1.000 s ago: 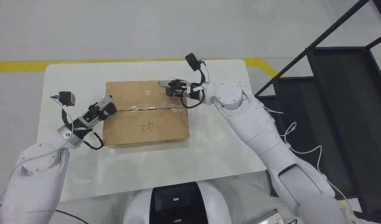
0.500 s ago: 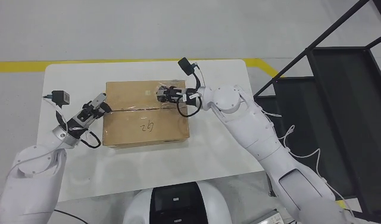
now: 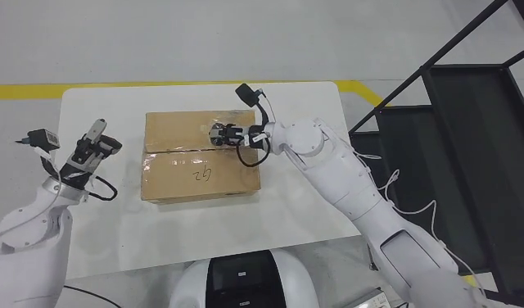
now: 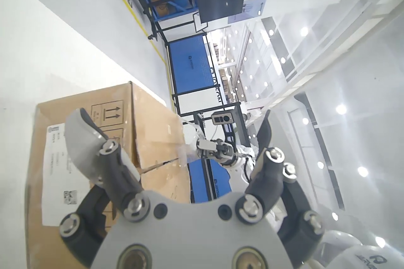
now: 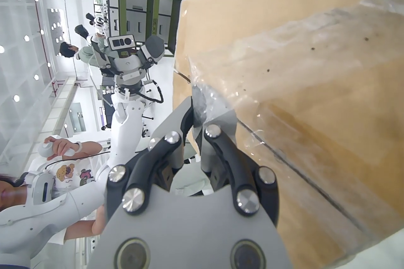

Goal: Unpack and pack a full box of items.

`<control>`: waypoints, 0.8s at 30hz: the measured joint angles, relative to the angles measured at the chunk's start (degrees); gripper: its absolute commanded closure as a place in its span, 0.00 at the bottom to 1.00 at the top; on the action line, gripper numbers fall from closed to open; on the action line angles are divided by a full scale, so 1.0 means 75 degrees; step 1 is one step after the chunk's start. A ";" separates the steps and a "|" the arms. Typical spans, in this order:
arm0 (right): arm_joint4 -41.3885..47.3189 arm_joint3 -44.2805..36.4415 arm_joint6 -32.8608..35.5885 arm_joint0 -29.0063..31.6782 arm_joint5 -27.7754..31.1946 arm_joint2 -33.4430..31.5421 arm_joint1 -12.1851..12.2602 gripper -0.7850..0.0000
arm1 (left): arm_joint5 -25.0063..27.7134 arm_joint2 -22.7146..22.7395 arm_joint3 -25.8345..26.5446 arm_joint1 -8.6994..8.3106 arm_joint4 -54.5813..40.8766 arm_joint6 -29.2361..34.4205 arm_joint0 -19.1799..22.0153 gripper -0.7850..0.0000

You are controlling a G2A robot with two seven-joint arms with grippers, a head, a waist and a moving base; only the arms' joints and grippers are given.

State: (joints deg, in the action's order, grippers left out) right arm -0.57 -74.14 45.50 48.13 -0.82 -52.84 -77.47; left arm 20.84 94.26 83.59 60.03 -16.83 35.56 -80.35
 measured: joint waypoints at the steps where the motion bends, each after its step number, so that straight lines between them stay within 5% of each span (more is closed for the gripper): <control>1: -0.0051 0.0014 0.0039 -0.0013 0.0036 0.0046 -0.0006 1.00 | -0.0082 -0.0137 -0.0145 0.0014 0.0071 0.0006 0.0135 0.00; 9: -0.0164 -0.0015 0.0084 -0.0089 0.0242 0.0319 -0.0081 1.00 | -0.0344 -0.0827 -0.0827 0.0089 0.0398 0.0157 0.0809 0.00; 24: -0.0616 0.0506 -0.0228 -0.0416 0.0316 0.0918 -0.0306 1.00 | -0.0336 -0.0945 -0.0813 0.0106 0.0483 0.0164 0.0810 0.00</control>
State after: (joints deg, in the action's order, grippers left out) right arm -5.19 -70.34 43.79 45.01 1.55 -45.95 -79.76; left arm 18.32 87.17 77.50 60.82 -13.20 36.79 -74.27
